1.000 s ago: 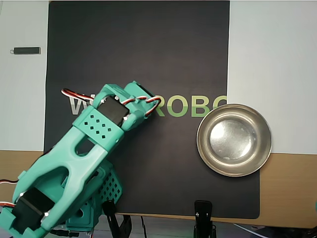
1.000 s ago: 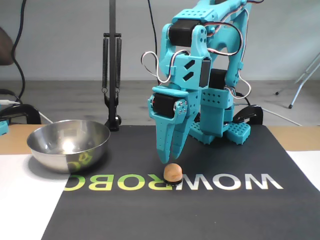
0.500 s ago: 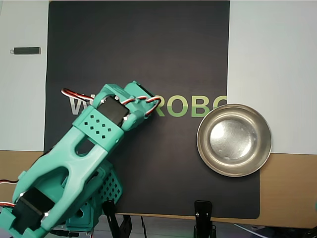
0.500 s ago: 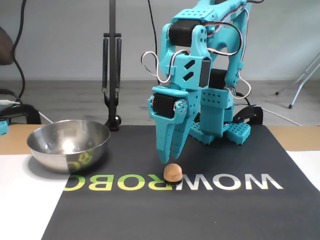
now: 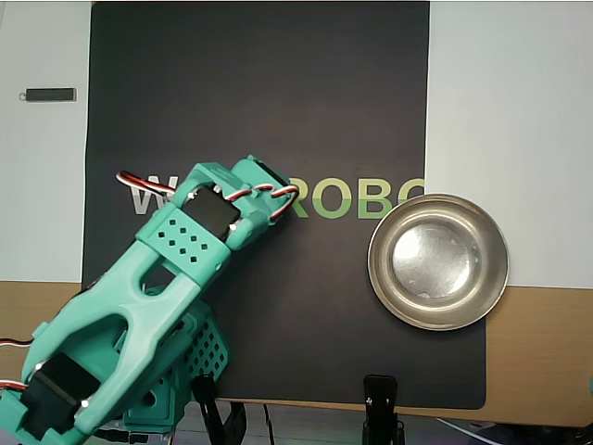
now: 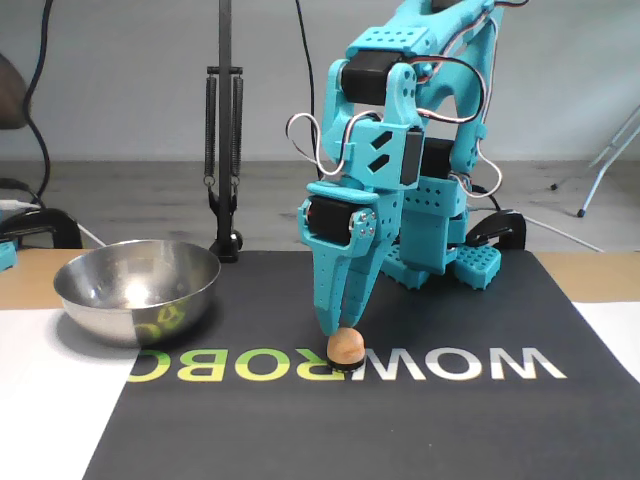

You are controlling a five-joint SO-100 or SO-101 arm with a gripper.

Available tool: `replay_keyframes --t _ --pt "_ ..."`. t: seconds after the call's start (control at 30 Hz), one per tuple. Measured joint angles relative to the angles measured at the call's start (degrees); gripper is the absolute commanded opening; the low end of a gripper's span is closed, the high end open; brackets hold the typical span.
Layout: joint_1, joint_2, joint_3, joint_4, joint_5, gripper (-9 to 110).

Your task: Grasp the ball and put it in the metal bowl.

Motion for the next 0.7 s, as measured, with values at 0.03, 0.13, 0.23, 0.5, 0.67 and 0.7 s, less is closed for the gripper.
replay_keyframes --t 0.03,0.13,0.23,0.5,0.67,0.7 --pt "0.00 0.00 0.00 0.00 0.00 36" --pt "0.00 0.00 0.00 0.00 0.00 36" --pt "0.00 0.00 0.00 0.00 0.00 36" --pt "-0.18 0.35 0.09 1.14 0.00 36" --pt "-0.44 0.35 0.18 2.46 0.00 36" --pt "-0.44 0.35 0.18 2.64 0.00 36"
